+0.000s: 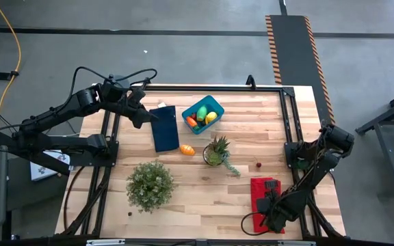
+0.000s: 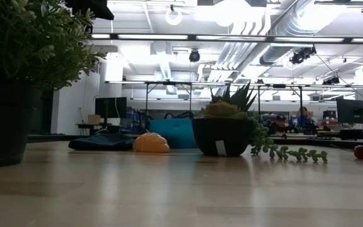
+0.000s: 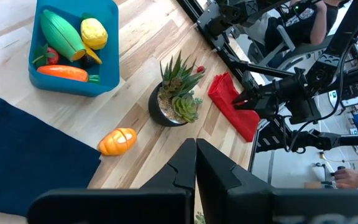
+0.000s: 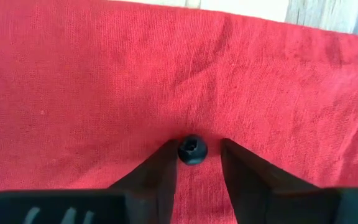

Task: Pick and placing Produce into tupperware
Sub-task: Put the right blue berry into the blue bin

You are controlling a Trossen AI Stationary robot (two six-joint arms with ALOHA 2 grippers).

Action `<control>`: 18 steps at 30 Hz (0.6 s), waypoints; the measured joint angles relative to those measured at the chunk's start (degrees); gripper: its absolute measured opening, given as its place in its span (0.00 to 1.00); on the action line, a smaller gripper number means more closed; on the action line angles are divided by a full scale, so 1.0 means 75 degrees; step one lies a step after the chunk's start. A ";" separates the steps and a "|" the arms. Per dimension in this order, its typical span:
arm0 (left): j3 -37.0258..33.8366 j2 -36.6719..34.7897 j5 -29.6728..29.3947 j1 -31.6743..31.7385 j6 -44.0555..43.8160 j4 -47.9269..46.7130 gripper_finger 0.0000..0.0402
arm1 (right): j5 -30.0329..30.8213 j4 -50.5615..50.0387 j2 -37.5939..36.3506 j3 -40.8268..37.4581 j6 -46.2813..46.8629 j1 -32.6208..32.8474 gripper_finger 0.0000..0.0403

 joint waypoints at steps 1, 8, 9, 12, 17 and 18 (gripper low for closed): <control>0.0000 0.0001 0.0000 -0.0001 0.0001 0.0000 0.00 | 0.0000 0.0000 0.0000 0.0000 0.0000 0.0000 0.27; 0.0000 0.0000 0.0000 -0.0001 -0.0001 0.0000 0.00 | 0.0000 0.0012 0.0000 0.0000 0.0000 0.0000 0.21; 0.0000 0.0000 0.0000 -0.0001 -0.0002 0.0000 0.00 | 0.0000 0.0015 0.0000 0.0000 0.0000 0.0000 0.20; 0.0000 0.0000 -0.0002 0.0000 -0.0001 0.0000 0.00 | 0.0000 0.0020 0.0000 0.0000 0.0000 0.0000 0.18; 0.0000 0.0000 0.0000 0.0000 -0.0002 0.0000 0.00 | 0.0000 0.0019 -0.0001 0.0027 0.0000 0.0000 0.15; 0.0000 0.0000 0.0000 -0.0001 -0.0002 0.0000 0.00 | 0.0001 0.0016 -0.0001 0.0056 -0.0001 0.0000 0.14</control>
